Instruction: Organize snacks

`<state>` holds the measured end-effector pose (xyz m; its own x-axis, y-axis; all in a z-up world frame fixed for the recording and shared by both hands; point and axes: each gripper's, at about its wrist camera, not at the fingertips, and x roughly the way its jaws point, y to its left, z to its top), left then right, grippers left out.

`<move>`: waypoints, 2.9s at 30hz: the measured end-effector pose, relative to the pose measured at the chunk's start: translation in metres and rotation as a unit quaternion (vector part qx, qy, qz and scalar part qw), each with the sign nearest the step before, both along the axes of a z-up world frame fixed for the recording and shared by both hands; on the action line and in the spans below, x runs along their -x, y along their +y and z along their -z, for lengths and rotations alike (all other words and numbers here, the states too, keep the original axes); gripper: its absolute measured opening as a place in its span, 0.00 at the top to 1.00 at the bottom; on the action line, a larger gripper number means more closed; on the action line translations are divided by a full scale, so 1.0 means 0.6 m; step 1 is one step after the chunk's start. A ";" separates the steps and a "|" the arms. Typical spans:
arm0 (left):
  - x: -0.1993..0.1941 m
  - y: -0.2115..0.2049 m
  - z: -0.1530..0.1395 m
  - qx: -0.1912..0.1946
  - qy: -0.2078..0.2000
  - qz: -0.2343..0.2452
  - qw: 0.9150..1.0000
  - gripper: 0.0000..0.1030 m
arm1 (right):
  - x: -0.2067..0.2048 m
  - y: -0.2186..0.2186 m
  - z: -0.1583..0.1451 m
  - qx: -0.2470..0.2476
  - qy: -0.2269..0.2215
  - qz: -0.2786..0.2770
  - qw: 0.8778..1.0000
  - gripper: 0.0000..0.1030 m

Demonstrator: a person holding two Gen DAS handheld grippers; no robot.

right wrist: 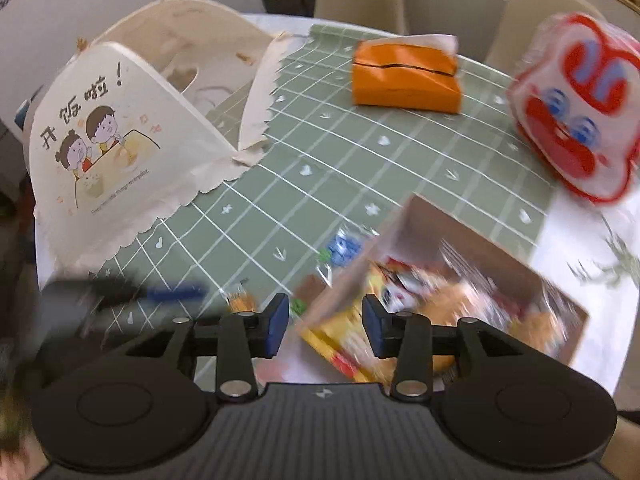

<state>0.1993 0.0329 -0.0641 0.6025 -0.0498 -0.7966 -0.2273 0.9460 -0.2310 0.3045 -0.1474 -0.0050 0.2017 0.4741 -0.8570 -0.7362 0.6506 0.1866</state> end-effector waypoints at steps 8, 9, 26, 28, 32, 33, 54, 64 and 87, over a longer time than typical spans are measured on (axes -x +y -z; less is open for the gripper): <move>-0.132 -0.029 0.060 -0.028 0.051 0.069 0.996 0.64 | 0.067 -0.077 0.046 -0.017 0.012 0.000 1.000 0.61; -0.137 -0.029 0.060 -0.022 0.045 0.067 0.996 0.67 | 0.078 -0.081 0.052 -0.016 0.013 -0.003 1.000 0.61; -0.138 -0.045 0.057 -0.040 0.031 0.130 0.990 0.79 | 0.186 -0.093 0.090 -0.028 0.020 -0.052 0.998 0.54; -0.136 -0.062 0.055 -0.059 0.024 0.145 0.987 0.87 | 0.196 -0.092 0.100 -0.021 0.026 -0.054 0.998 0.54; -0.134 -0.075 0.056 -0.059 0.025 0.155 0.986 0.89 | 0.210 -0.092 0.117 -0.012 0.045 -0.060 0.997 0.54; -0.133 -0.075 0.057 -0.053 0.026 0.158 0.986 0.89 | 0.216 -0.090 0.119 -0.009 0.046 -0.062 0.997 0.54; -0.091 -0.073 0.066 -0.094 0.030 0.110 0.989 0.72 | 0.096 -0.074 -0.001 -0.034 -0.097 -0.029 0.994 0.54; -0.090 -0.056 0.068 -0.032 0.032 0.093 0.995 0.78 | -0.049 -0.061 -0.025 -0.088 -0.035 0.085 0.992 0.54; 0.115 0.015 0.036 0.042 -0.016 -0.128 0.991 0.58 | -0.079 0.204 0.105 0.171 -0.202 -0.156 0.952 0.95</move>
<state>0.1303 0.0417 -0.0857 0.6283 0.0431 -0.7768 -0.4495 0.8351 -0.3172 0.3519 -0.0251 -0.0678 0.4420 0.2718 -0.8548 -0.8706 0.3597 -0.3357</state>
